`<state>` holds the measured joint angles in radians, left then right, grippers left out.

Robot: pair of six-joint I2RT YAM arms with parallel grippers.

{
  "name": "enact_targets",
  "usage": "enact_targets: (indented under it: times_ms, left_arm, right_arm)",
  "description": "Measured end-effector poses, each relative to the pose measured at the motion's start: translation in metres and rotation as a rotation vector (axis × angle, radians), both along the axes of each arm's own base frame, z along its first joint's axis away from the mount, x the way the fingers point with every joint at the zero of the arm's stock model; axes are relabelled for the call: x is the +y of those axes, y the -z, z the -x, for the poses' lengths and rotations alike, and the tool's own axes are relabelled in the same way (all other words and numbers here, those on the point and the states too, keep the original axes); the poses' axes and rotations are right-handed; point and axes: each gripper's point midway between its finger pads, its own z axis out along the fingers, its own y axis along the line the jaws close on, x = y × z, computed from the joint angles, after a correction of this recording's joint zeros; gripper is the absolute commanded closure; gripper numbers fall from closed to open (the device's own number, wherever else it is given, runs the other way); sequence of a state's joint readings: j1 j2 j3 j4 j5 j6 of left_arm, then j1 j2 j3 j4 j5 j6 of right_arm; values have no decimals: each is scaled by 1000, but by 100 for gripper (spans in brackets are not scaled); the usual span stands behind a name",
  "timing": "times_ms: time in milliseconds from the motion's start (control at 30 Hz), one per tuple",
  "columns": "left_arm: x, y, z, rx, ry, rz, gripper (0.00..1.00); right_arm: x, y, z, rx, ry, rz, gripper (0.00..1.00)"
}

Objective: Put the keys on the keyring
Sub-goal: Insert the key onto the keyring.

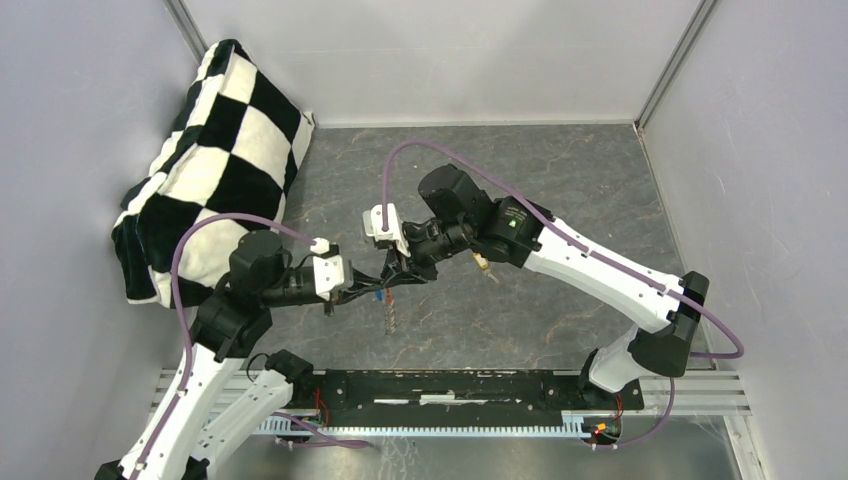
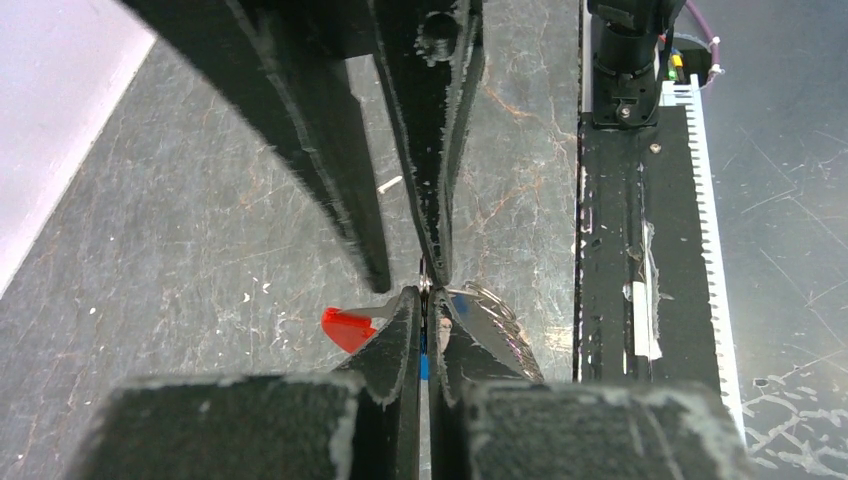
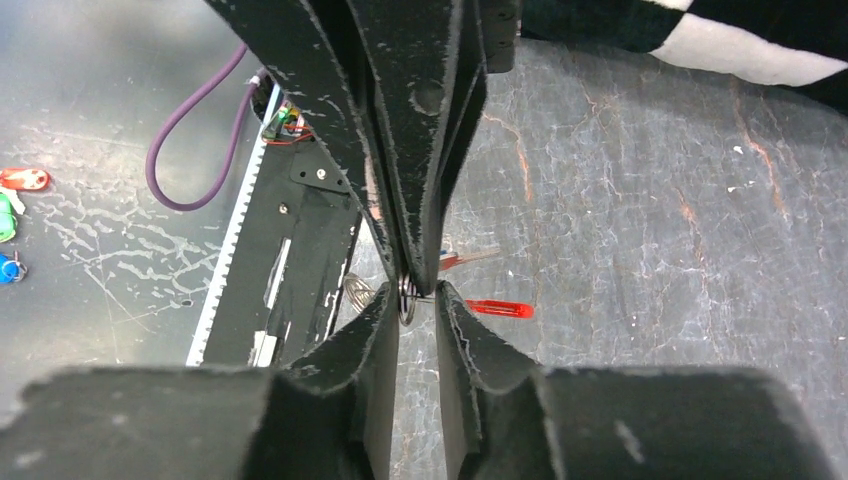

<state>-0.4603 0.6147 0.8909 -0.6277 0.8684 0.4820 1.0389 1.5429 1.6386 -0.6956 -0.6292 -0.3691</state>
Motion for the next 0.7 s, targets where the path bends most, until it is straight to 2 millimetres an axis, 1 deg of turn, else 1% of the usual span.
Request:
enact_targets:
  times_ms: [33,67,133,167,233,267,300,367,433,600,700]
  left_arm:
    - [0,0,0,-1,-1,-1,98]
    - [0,0,0,-3,-2,-1,98]
    - [1,1,-1,-2,-4,-4,98]
    - [1,1,-1,-1,-4,-5,93]
    - [1,1,0,-3,-3,-4,59]
    - [1,0,-1,-12,-1,-5,51]
    - [1,0,0,-19,1,-6,48]
    - [2,-1,1,-26,4,-9,46]
    - [3,-2,3,-35,5,-13,46]
    - [10,-10,5,-108,-7,-35,54]
    - [15,-17,6,-165,-15,-48,54]
  right_arm:
    - [0,0,0,2,0,2,95]
    - [-1,1,1,2,-1,4,100]
    - [-1,2,2,4,-3,10,100]
    - [-1,2,3,6,-4,13,100]
    - [-1,1,3,5,-2,14,100]
    - [-1,1,3,5,-1,12,100]
    - [0,0,2,2,4,7,100]
    - [3,-2,0,1,10,-10,100]
    - [5,-1,0,7,18,-29,100]
    - [1,7,6,55,37,-103,100]
    - [-4,8,12,88,44,-168,100]
